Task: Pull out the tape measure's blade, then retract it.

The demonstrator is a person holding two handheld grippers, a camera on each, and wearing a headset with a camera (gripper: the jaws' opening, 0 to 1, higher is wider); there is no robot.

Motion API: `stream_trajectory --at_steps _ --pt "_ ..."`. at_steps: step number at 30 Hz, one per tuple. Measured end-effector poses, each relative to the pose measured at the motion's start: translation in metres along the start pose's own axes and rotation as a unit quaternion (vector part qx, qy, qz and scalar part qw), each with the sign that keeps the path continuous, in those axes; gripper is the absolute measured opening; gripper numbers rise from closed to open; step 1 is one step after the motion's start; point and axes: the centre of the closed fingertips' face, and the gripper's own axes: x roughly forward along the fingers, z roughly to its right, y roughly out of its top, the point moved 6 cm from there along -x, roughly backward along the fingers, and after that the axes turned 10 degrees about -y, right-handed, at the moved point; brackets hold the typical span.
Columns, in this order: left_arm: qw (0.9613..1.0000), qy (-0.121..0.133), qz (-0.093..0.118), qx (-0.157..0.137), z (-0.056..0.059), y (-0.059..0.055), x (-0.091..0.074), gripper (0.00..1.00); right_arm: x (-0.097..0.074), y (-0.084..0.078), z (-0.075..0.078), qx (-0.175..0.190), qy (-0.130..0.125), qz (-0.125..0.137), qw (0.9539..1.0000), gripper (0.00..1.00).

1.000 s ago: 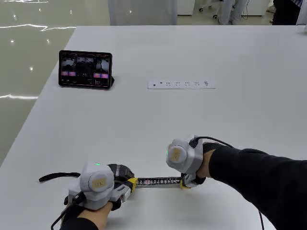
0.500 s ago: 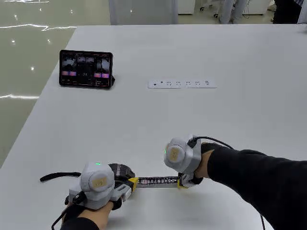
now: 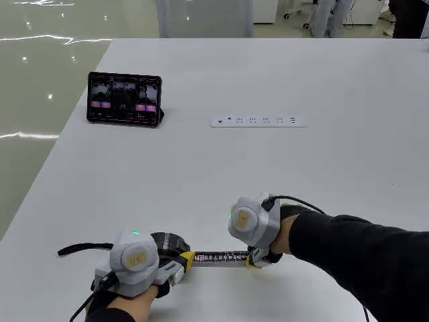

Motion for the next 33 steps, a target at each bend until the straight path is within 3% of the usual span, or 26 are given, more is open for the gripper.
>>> stream_trajectory --at_steps 3,7,11,30,33 --pt "1.0 -0.001 -0.003 0.0 0.001 -0.001 0.0 0.6 0.001 0.003 0.0 0.001 0.003 0.004 1.0 0.11" --pt "1.0 -0.004 -0.005 0.003 0.001 -0.001 0.001 0.59 0.003 0.013 -0.006 0.017 0.009 0.034 0.9992 0.11" --pt "1.0 -0.006 -0.007 0.002 0.001 -0.001 0.001 0.59 0.004 0.015 -0.005 -0.001 0.007 0.028 0.9996 0.11" --pt "0.9999 -0.006 -0.009 0.0 0.003 -0.001 0.002 0.59 0.008 0.02 -0.005 0.01 0.011 0.045 0.9989 0.11" --pt "0.9999 -0.005 -0.009 0.0 0.003 -0.001 0.001 0.6 0.008 0.021 -0.006 -0.005 0.01 0.053 0.9986 0.1"
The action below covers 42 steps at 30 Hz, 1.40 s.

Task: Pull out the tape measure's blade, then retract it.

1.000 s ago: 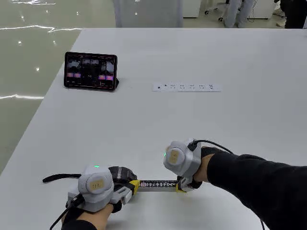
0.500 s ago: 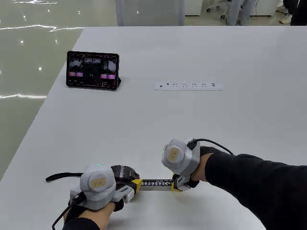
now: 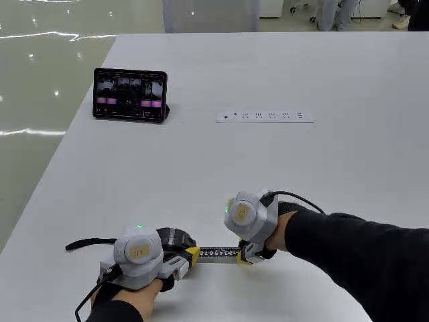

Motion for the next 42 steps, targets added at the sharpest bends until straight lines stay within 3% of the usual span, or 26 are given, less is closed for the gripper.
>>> stream_trajectory --at_steps 21,32,38,42 --pt "1.0 0.003 0.003 0.005 0.0002 0.001 -0.0011 0.62 0.0026 0.0069 -0.0002 0.037 -0.002 0.009 0.9993 0.1" --pt "0.9992 0.006 0.008 -0.038 -0.0001 0.004 -0.004 0.62 0.0026 0.0078 0.0003 0.044 -0.001 0.007 0.999 0.11" --pt "0.9995 0.009 -0.008 -0.029 0.0008 0.0045 -0.0033 0.59 0.0024 0.0079 -0.0001 0.048 -0.005 0.006 0.9988 0.11" --pt "0.9997 0.003 -0.005 -0.025 -0.0006 0.0034 -0.0049 0.58 0.0023 0.0079 -0.0002 0.047 -0.004 0.008 0.9988 0.1"
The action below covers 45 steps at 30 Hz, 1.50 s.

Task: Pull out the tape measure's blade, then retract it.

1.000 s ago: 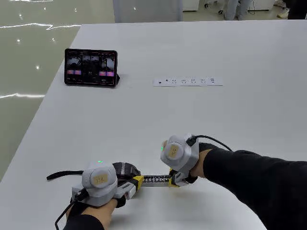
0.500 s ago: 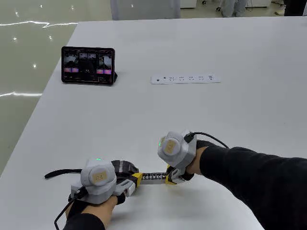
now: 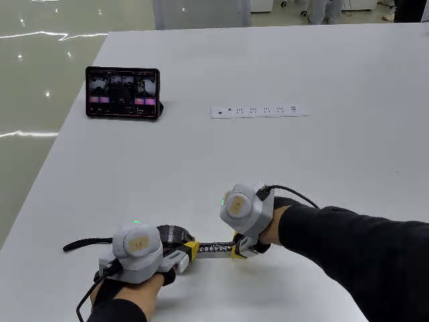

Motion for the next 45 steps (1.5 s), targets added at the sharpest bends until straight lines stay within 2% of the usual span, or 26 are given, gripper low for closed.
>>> stream_trajectory --at_steps 13,45 --pt "0.9998 -0.02 0.0 -0.007 -0.002 0.0 0.0 0.57 0.002 0.005 -0.001 0.0 0.011 0.012 0.9999 0.11" --pt "0.9998 -0.019 -0.002 -0.011 -0.001 0.0 0.0 0.58 0.007 0.016 -0.004 0.008 0.016 0.03 0.9994 0.11"
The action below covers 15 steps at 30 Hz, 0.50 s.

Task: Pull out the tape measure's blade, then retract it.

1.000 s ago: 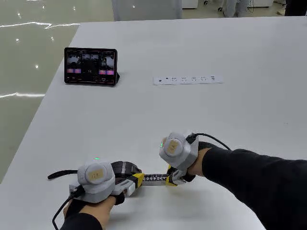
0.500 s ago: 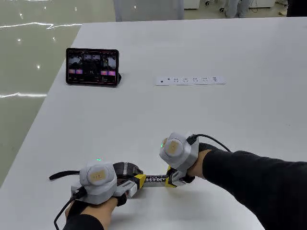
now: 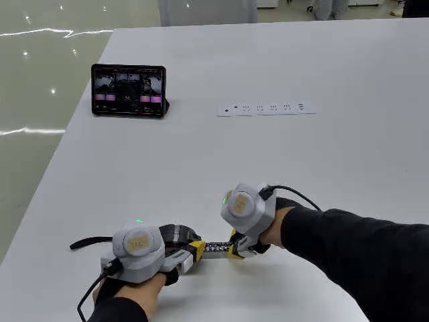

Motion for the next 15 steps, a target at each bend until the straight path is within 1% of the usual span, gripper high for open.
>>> stream_trajectory --at_steps 8,11,15 --pt "1.0 0.0 0.0 -0.001 0.0001 -0.0003 0.0004 0.58 0.0013 0.0027 -0.0006 0.003 0.0 -0.001 1.0 0.11" --pt "1.0 0.0 0.0 -0.001 0.0002 -0.0002 0.0002 0.58 0.0018 0.0041 -0.0008 0.01 0.001 -0.005 0.9999 0.11" --pt "1.0 0.001 0.0 -0.001 0.0 -0.0005 0.0004 0.58 0.0028 0.0063 -0.0015 0.005 -0.001 -0.008 1.0 0.11"
